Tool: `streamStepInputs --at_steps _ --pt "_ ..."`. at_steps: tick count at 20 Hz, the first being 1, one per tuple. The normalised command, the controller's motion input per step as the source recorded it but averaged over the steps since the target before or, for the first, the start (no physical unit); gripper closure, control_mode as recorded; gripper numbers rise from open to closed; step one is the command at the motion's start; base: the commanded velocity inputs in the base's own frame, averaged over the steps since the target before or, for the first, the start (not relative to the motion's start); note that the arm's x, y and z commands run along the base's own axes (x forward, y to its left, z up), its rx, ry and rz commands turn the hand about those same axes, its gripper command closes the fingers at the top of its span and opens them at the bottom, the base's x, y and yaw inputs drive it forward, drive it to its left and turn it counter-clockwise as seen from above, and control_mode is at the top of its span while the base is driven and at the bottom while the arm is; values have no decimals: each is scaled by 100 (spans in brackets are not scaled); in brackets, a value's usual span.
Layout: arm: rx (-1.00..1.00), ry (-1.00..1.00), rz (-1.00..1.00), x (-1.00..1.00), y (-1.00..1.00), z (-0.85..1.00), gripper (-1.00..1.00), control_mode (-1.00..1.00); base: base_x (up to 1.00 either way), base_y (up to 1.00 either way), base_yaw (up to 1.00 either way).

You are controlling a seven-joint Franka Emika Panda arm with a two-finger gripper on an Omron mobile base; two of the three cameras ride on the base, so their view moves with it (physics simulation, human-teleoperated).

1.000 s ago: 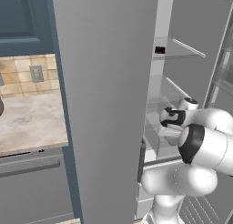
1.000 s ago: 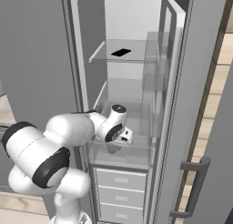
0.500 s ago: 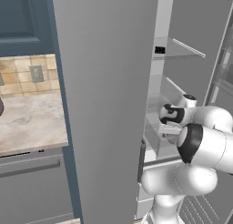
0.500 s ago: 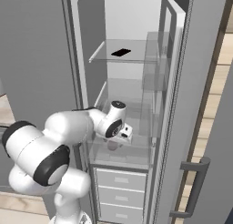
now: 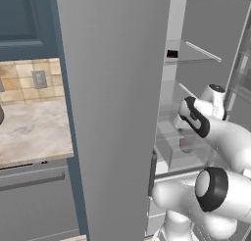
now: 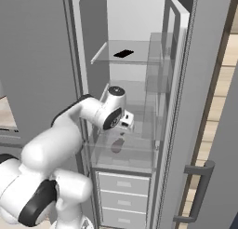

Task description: Place the sweet potato and eggplant inside the fridge drawer. Close the drawer after placing the vegetables.

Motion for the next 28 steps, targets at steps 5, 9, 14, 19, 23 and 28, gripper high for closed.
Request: streamStepInputs --at_steps 5,9,14,19,23,28 --pt "-3 -16 0 -90 16 89 -100 -100 0 0 0" --pt "-1 -8 0 -100 34 51 -100 -100 0 0 0" --pt "-2 0 0 -78 55 -2 -100 -100 0 0 0" --pt "0 0 0 -9 25 -3 -100 -100 0 0 0" --pt "0 0 0 0 0 -1 -100 -100 0 0 0" --pt "0 0 0 -17 0 0 -100 -100 0 0 0"
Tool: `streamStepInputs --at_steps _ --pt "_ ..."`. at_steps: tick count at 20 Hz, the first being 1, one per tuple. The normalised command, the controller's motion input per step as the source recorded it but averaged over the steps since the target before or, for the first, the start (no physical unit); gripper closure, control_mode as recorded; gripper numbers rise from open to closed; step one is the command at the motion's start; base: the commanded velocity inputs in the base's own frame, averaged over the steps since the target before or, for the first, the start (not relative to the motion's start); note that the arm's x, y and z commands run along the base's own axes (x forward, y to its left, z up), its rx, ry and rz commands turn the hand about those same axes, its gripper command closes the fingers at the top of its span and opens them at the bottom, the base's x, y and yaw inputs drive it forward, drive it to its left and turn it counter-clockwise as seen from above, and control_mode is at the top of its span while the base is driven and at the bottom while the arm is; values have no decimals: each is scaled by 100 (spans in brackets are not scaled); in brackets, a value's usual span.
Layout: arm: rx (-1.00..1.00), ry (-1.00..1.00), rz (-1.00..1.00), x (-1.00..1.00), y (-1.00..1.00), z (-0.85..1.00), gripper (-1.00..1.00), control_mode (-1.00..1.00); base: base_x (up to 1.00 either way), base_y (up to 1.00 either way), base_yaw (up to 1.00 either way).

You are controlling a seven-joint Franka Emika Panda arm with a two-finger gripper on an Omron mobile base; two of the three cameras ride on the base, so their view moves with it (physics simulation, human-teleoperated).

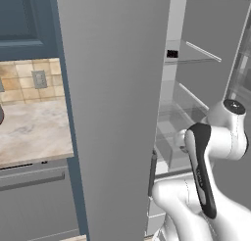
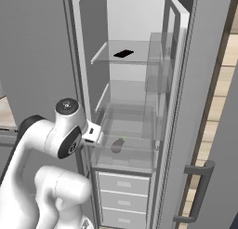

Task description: Place the sweet potato and eggplant inside the fridge drawer. Close the drawer after placing the vegetables.

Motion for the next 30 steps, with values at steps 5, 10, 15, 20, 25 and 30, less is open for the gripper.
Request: streamStepInputs --at_steps 5,10,15,20,25,30 --pt "0 -1 0 -37 4 0 -100 100 -37 7 0" --pt "0 0 0 0 0 0 -100 100 -95 68 1" --pt "0 0 0 0 0 0 -100 100 -74 100 0" --pt "0 0 0 0 0 0 -100 100 -45 100 -1" --pt "0 0 0 0 0 0 -100 100 1 100 -4" --pt "0 0 0 0 0 0 -100 100 33 100 -5"
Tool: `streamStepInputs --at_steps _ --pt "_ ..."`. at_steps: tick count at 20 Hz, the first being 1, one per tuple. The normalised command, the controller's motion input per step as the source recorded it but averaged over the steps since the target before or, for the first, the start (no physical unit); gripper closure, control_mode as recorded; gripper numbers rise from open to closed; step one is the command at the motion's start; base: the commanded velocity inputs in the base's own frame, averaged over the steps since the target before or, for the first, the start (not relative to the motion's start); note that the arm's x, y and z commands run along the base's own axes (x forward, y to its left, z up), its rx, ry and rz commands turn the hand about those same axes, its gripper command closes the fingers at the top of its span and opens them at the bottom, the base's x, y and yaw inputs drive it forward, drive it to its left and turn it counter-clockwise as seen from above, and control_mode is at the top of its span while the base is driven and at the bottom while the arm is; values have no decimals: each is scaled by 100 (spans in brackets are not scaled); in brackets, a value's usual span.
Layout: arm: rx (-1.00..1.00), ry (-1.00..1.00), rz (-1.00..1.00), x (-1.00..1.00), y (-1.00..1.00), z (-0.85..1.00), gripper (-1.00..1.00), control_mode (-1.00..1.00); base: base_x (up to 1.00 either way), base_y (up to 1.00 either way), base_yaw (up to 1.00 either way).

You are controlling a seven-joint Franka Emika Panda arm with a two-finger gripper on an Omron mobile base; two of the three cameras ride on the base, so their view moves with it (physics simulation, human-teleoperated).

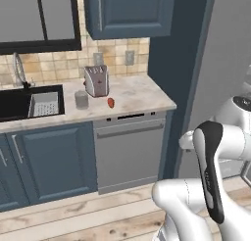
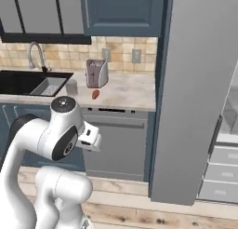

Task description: Place the sweet potato and eggplant inside the fridge drawer. Close the drawer after placing the vegetables.

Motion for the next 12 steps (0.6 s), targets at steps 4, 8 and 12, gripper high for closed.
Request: streamStepInputs --at_steps 4,8,12 --pt "0 0 0 0 0 0 -100 100 56 100 -7" --pt "0 0 0 0 0 0 -100 100 66 97 -4" --pt "0 0 0 0 0 0 -100 100 66 50 0"
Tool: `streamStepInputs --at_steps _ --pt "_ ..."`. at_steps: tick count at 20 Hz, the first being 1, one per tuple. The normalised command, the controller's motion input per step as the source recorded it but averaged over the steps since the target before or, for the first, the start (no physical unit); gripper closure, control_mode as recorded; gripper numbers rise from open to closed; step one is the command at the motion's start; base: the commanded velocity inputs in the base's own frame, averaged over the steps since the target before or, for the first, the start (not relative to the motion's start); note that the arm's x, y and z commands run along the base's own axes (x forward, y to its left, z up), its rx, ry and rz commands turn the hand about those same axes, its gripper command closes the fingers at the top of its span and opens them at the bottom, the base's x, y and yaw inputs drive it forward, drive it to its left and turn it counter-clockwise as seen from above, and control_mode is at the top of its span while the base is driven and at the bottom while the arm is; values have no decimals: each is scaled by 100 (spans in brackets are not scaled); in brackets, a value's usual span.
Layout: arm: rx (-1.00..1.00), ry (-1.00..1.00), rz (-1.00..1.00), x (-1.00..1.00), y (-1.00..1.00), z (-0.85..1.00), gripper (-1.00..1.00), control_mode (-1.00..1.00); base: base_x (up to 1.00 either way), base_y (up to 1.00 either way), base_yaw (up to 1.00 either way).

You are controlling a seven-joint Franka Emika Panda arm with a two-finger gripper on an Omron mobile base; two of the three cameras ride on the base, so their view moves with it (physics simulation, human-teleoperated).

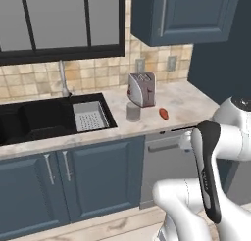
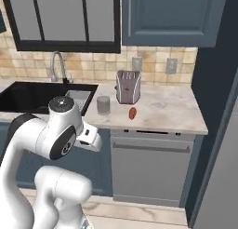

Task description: Place the sweet potato and eggplant inside the fridge drawer. Close the drawer after placing the vegetables.

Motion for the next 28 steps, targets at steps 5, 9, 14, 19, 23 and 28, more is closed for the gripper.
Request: streamStepInputs --at_steps 5,9,14,19,23,28 --pt "0 0 0 0 0 0 -100 100 49 26 0" --pt "0 0 0 0 0 0 -100 100 47 -47 0" --pt "0 0 0 0 0 0 -100 100 73 -43 0" --pt "0 0 0 0 0 0 -100 100 74 -23 0" --pt "0 0 0 0 0 0 -100 100 60 -25 0" --pt "0 1 0 4 -38 0 -100 -100 0 -14 0"
